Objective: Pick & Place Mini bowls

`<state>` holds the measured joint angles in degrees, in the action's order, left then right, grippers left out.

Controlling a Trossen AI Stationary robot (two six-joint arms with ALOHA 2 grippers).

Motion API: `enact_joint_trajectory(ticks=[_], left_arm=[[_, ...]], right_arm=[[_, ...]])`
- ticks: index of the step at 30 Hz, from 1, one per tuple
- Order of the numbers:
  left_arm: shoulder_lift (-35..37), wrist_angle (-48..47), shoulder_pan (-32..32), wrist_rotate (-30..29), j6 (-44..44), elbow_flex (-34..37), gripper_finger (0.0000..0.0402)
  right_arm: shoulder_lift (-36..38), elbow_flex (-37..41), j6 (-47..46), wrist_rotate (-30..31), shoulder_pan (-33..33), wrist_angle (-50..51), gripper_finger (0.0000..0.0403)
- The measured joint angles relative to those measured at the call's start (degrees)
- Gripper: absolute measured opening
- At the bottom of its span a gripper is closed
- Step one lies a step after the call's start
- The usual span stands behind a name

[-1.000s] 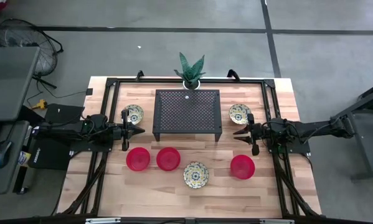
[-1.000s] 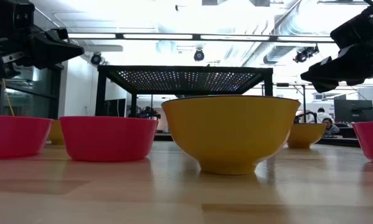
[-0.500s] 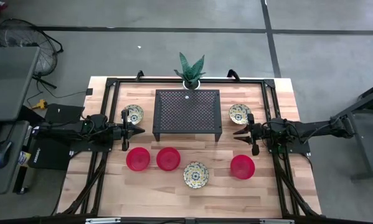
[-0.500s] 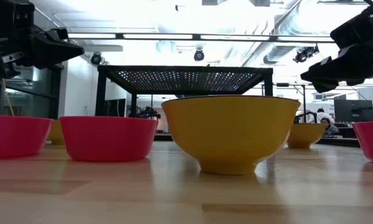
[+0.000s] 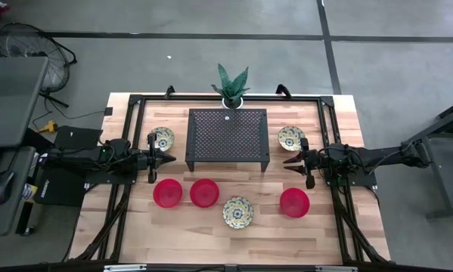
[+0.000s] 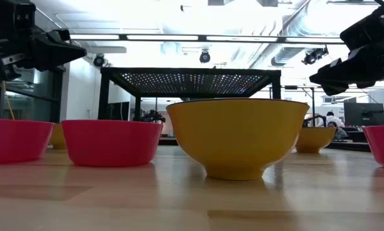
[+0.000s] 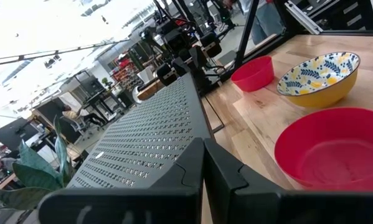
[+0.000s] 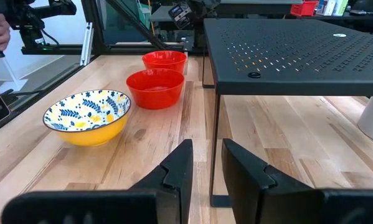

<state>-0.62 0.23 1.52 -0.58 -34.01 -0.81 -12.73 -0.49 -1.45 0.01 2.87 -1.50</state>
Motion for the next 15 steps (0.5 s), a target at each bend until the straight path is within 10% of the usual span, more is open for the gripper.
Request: enact_joint_trajectory(ticks=[15], left_arm=[[-0.01,-1.77,0.00,-18.93,15.05,-11.03,0.0001]], right_arm=[[-0.02,0.02,0.00,0.00,0.02,0.00,0.0073]])
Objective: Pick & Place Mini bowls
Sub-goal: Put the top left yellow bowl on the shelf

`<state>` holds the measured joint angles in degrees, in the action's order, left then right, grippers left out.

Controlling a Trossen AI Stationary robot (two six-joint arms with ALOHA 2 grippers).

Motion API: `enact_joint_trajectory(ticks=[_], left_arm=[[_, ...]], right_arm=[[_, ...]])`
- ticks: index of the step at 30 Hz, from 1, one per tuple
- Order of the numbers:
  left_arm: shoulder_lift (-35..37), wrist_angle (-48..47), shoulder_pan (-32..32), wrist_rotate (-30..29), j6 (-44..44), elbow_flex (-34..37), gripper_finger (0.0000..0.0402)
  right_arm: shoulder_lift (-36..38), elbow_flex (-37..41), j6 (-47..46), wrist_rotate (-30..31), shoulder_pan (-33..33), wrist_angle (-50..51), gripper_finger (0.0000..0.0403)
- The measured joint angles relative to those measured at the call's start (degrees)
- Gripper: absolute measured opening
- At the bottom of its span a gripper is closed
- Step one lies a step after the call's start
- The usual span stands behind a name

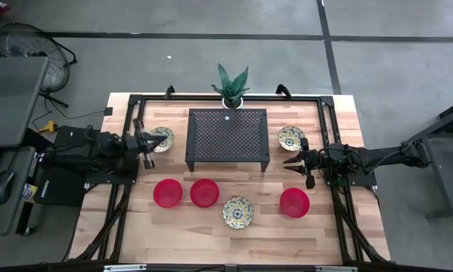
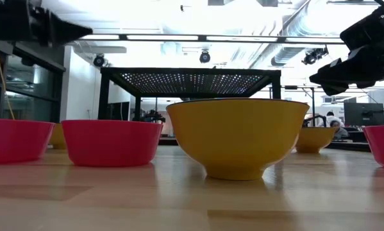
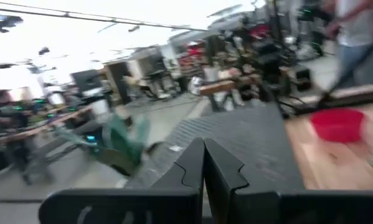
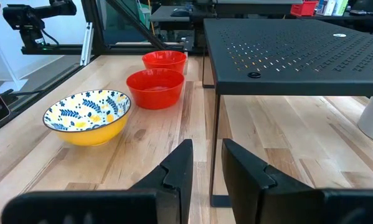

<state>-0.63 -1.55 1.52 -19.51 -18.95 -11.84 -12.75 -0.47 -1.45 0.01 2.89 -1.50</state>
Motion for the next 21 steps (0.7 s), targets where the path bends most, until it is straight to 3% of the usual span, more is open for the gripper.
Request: enact_joint_trajectory(ticks=[8,13,21], left_arm=[[-1.94,-17.99,0.00,-6.48,-0.22,-10.96,0.0001],[-5.53,-26.41,0.00,-7.08,0.01,-17.03,0.0005],[-13.22,-38.24,0.00,-11.37,5.55,-24.54,0.0093]], right_arm=[[0.00,0.00,0.00,0.00,0.00,0.00,0.0073],[0.00,-0.02,0.00,0.00,-0.02,0.00,0.0073],[0.02,-0.01,0.00,0.00,-0.01,0.00,0.0073]])
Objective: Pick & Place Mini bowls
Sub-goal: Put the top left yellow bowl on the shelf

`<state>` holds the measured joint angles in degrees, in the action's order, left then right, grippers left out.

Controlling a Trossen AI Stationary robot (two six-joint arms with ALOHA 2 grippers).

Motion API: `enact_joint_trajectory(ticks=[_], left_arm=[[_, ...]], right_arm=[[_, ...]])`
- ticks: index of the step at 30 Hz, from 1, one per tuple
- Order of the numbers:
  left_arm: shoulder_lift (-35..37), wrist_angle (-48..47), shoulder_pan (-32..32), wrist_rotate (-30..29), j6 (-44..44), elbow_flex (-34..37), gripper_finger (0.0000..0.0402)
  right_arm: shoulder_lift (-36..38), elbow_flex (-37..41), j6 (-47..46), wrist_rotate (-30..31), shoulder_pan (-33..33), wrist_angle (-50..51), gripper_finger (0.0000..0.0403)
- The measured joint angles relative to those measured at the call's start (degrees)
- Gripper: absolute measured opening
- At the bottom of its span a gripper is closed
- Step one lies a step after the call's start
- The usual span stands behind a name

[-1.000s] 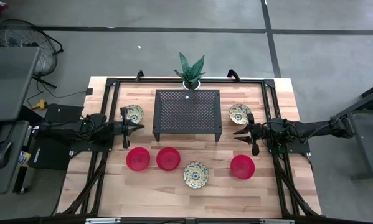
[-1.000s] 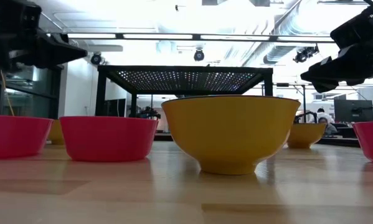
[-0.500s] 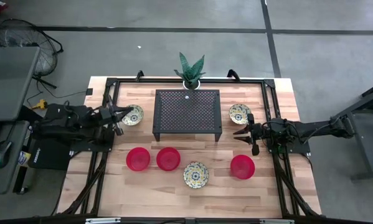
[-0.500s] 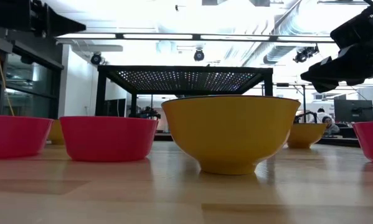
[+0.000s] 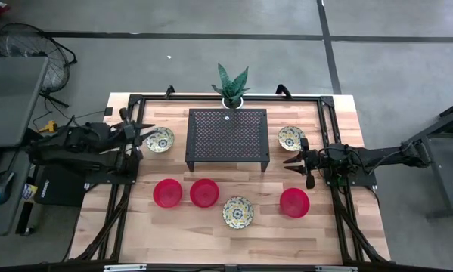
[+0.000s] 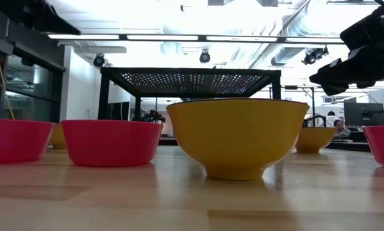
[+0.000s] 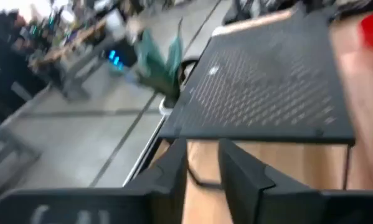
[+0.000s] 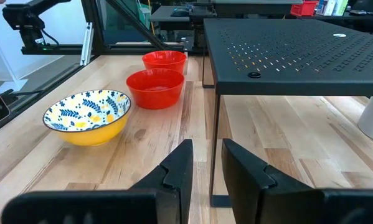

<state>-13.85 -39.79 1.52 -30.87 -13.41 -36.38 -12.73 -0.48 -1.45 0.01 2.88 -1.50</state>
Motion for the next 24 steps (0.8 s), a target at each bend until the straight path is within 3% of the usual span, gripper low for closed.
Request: enact_joint_trajectory(ticks=[5,13,18,24], left_arm=[[-7.48,-7.43,-0.01,-3.98,3.21,-4.74,0.0138],[-24.31,-22.34,-1.68,-5.54,8.09,-14.77,0.0145],[-31.56,-26.39,-11.71,4.15,6.75,-17.64,0.0145],[-37.25,-26.25,-28.81,19.52,-3.74,-17.64,0.0145]], right_arm=[[0.00,-0.01,0.00,0.00,-0.01,0.00,0.0073],[0.00,0.01,0.00,0.00,0.00,0.00,0.0073],[0.00,0.01,0.00,0.00,0.01,0.00,0.0073],[0.00,0.00,0.00,0.00,0.00,0.00,0.0073]])
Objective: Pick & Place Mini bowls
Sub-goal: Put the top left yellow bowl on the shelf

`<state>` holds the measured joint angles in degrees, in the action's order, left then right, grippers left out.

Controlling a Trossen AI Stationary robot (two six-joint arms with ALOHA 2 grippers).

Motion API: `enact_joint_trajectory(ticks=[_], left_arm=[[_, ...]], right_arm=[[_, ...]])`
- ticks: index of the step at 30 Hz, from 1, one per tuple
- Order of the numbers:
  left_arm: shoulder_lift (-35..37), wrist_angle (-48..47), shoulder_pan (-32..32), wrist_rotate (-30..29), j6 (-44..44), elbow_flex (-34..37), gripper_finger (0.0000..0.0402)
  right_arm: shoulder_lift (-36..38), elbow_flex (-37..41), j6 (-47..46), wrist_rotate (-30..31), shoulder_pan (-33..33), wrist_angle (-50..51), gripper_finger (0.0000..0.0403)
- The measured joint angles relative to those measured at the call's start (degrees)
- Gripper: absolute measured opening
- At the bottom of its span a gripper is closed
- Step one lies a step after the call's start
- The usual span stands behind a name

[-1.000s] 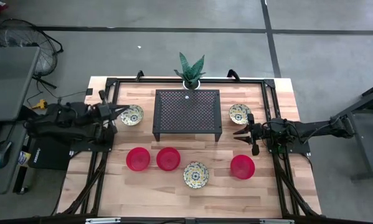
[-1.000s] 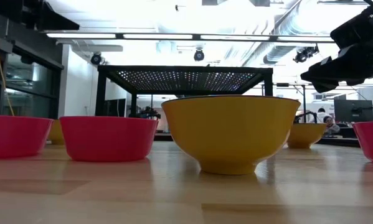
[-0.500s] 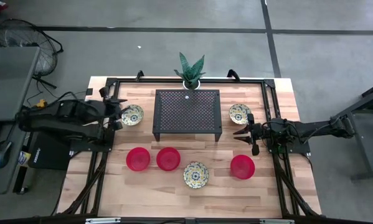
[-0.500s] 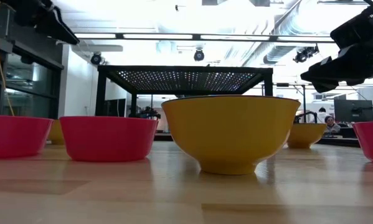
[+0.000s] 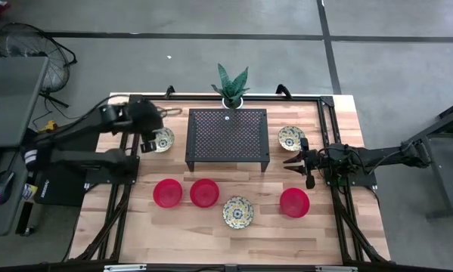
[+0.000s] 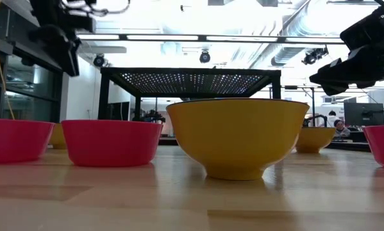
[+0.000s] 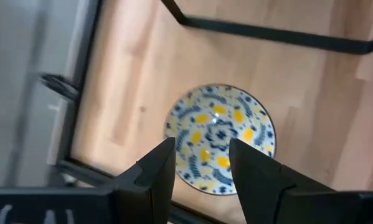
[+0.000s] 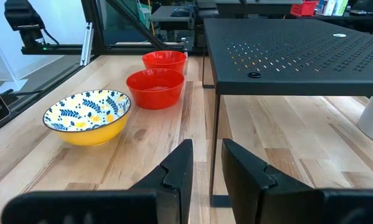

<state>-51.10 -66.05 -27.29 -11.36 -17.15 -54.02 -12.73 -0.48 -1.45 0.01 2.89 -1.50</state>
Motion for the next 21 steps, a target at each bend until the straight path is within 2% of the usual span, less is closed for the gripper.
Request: enact_joint_trajectory(ticks=[5,9,13,17,21], left_arm=[[-3.96,0.11,-12.97,11.38,-6.21,0.00,0.0145],[-7.42,-0.02,-20.02,16.89,-8.38,0.02,0.0145],[-12.18,-0.32,-24.41,17.25,-7.38,0.02,0.0145],[-17.77,-1.18,-25.77,17.24,-3.84,0.02,0.0145],[-23.02,-1.51,-25.59,13.42,-3.14,0.04,0.0145]], right_arm=[[0.00,-0.01,0.00,0.00,0.01,0.00,0.0073],[0.00,0.01,0.00,0.00,0.01,0.00,0.0073],[0.00,0.01,0.00,0.00,0.00,0.00,0.0073],[-0.02,0.00,0.00,0.00,0.00,0.00,0.0073],[0.00,-0.01,0.00,0.00,-0.01,0.00,0.0073]])
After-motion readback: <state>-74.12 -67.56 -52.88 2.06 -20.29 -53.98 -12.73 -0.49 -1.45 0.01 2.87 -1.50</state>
